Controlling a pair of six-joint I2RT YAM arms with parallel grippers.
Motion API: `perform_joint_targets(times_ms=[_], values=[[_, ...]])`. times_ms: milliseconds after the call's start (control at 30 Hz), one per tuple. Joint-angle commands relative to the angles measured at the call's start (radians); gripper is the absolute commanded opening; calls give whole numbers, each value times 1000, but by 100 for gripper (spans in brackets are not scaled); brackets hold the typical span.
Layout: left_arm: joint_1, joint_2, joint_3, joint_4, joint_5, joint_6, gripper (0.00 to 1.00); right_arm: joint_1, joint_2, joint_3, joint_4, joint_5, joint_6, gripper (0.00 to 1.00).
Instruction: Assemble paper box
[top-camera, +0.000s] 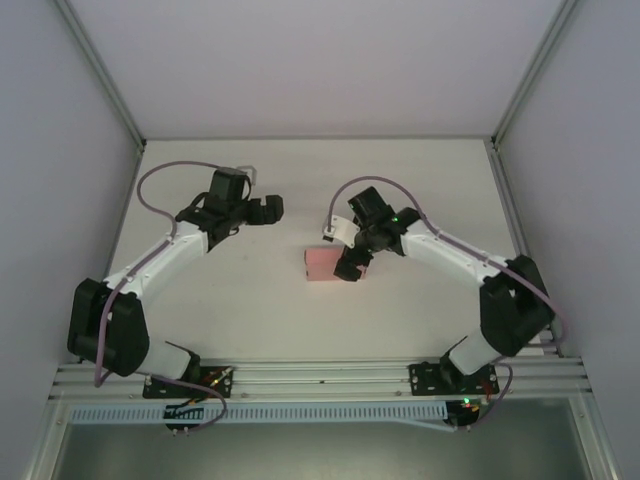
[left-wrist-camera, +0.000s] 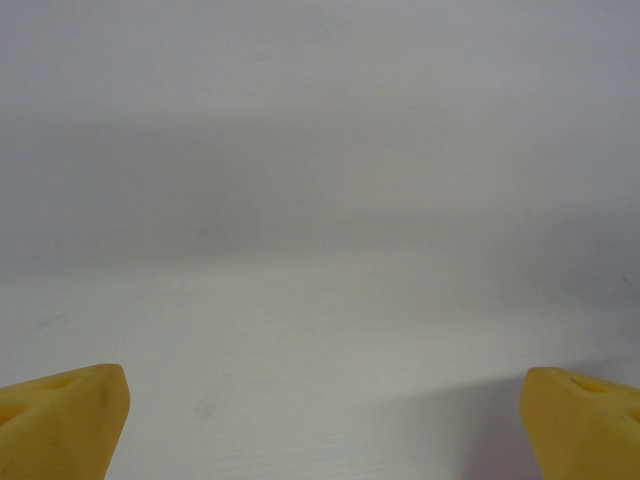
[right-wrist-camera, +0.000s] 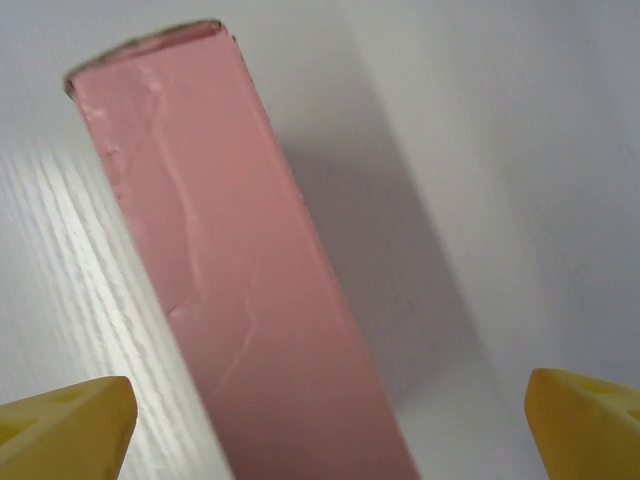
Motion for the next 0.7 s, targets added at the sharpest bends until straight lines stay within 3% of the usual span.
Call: perform_joint_targets(times_ms=[0, 133, 200, 233, 333, 367, 500, 667], values=[[29, -49, -23, -41, -73, 24, 100, 38, 89, 89, -172, 120, -278, 100], [57, -68, -34, -54, -74, 41, 100, 68, 206, 182, -242, 167, -350, 99], [64, -77, -36, -58, -87, 44, 100, 68, 241, 225, -278, 153, -360, 89], [68, -80, -37, -60, -87, 47, 100, 69, 251, 237, -284, 145, -360, 80], [78, -97, -41, -63, -93, 55, 100, 77, 261, 235, -266, 137, -355, 41], [80, -103, -44, -64, -102, 58, 100, 80, 257, 229, -255, 144, -353, 36], [87, -134, -42, -81, -157, 55, 100, 95, 227, 199, -118, 268, -291, 33], [97, -177, -77, -53, -212, 39, 100, 136, 160, 9, 413, 537, -245, 36]])
